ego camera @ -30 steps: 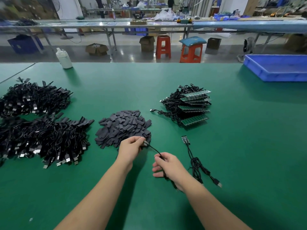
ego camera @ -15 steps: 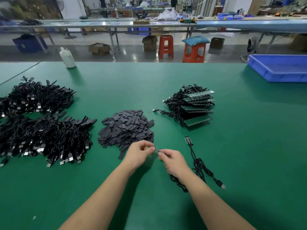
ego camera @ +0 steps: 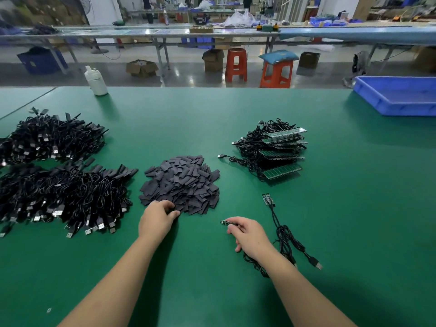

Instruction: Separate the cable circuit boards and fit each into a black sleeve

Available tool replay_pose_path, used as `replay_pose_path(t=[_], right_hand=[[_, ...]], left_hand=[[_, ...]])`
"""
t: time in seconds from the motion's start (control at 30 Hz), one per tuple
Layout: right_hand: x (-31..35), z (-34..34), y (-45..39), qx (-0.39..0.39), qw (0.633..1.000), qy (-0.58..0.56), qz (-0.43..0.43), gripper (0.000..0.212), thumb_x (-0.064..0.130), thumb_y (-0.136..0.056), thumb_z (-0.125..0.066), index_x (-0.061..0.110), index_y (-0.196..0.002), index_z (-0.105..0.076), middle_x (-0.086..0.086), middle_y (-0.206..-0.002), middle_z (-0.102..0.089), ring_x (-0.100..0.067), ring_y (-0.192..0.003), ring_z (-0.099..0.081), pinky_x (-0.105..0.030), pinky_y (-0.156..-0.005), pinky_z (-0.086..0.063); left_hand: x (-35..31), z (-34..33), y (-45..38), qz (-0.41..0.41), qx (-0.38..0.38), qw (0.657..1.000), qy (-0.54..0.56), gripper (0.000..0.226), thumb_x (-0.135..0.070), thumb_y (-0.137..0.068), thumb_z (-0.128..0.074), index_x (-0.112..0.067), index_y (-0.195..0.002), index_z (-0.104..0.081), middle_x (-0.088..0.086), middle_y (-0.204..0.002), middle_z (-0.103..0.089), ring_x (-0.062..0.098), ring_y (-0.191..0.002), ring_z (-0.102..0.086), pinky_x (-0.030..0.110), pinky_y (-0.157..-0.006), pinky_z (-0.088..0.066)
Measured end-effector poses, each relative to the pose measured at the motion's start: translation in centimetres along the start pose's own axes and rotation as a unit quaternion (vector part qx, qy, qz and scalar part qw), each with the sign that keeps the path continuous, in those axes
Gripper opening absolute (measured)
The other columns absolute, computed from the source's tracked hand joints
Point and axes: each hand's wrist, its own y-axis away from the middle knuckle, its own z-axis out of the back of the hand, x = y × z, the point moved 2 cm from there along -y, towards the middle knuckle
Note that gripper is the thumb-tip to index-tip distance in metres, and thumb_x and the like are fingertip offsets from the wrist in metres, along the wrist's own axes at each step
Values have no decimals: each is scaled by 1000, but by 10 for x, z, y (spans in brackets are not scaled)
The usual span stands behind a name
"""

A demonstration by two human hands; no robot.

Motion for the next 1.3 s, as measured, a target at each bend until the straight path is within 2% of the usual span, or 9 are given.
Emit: replay_pose_path(t=[0.2, 0.33, 0.47, 0.6, 0.73, 0.93, 1.03, 1.13, 1.3], right_hand=[[-1, 0, -2, 4, 1000, -5, -6, 16, 22, -101, -52, 34, -105, -62, 15, -89, -72, -8, -51, -55, -39, -61, -61], [-4, -1, -3, 6, 1000, 21, -4, 18, 24, -100, -53, 35, -108, -64, 14, -94, -72, -9, -48, -59, -36, -63, -61], [-6, 0, -5, 11, 1000, 11, -8, 24, 20, -100, -53, 28, -119, -66, 9, -89, -72, -9, -47, -55, -23, -53, -52], [-8, -1, -6, 14, 1000, 12, -6, 26, 20, -101, -51, 26, -121, -66, 3, -88, -68, -8, -46, -54, -22, -53, -51], [-8, -2, -6, 8, 999, 40, 4, 25, 24, -102, -46, 31, -116, -65, 3, -86, -65, -9, -47, -57, -30, -58, -56], [-10, -3, -8, -4, 999, 49, 7, 23, 30, -103, -43, 34, -109, -64, 5, -83, -62, -11, -48, -61, -43, -70, -60], [-10, -3, -8, -8, 998, 55, 10, 23, 30, -102, -43, 33, -110, -64, 6, -83, -62, -11, -48, -61, -42, -69, -60], [-10, -4, -8, -4, 998, 56, 12, 23, 31, -101, -44, 36, -110, -64, 6, -84, -63, -12, -48, -61, -41, -69, -60], [-9, -5, -7, 0, 998, 62, 14, 21, 31, -101, -47, 40, -106, -65, 7, -82, -64, -8, -43, -59, -24, -54, -52]], left_hand=[[-3, 1, -1, -18, 17, 1000, 8, 16, -38, -85, -72, -27, -92, -64, -3, -100, -55, 17, -83, -57, 34, -75, -51], [-10, 9, 9, -55, -28, 998, 4, 16, -34, -86, -70, -26, -96, -61, -7, -96, -65, 14, -79, -58, 30, -69, -49], [-32, 1, 33, -149, -2, 986, 76, 20, -26, -88, -72, -23, -107, -69, -10, -97, -69, 7, -81, -62, 27, -79, -53], [-56, -21, 57, -229, 33, 965, 123, 27, -21, -89, -70, -20, -116, -72, -10, -100, -67, 6, -89, -61, 19, -85, -48], [-65, -43, 73, -219, 56, 959, 170, 24, -20, -90, -69, -18, -114, -74, -11, -99, -68, 2, -91, -62, 20, -87, -48], [-56, -52, 77, -165, 7, 959, 233, 20, -13, -89, -71, -21, -106, -77, -19, -96, -71, -7, -87, -63, 13, -84, -48], [-58, -51, 81, -187, -6, 956, 225, 21, -9, -89, -70, -19, -107, -76, -18, -98, -70, -9, -92, -61, 13, -86, -48], [-60, -51, 85, -214, -19, 955, 206, 25, -9, -90, -69, -17, -113, -73, -17, -100, -67, -7, -95, -60, 3, -85, -41], [-62, -54, 88, -237, -10, 957, 168, 27, -15, -91, -69, -14, -118, -72, -7, -97, -65, 2, -85, -57, 4, -78, -37]])
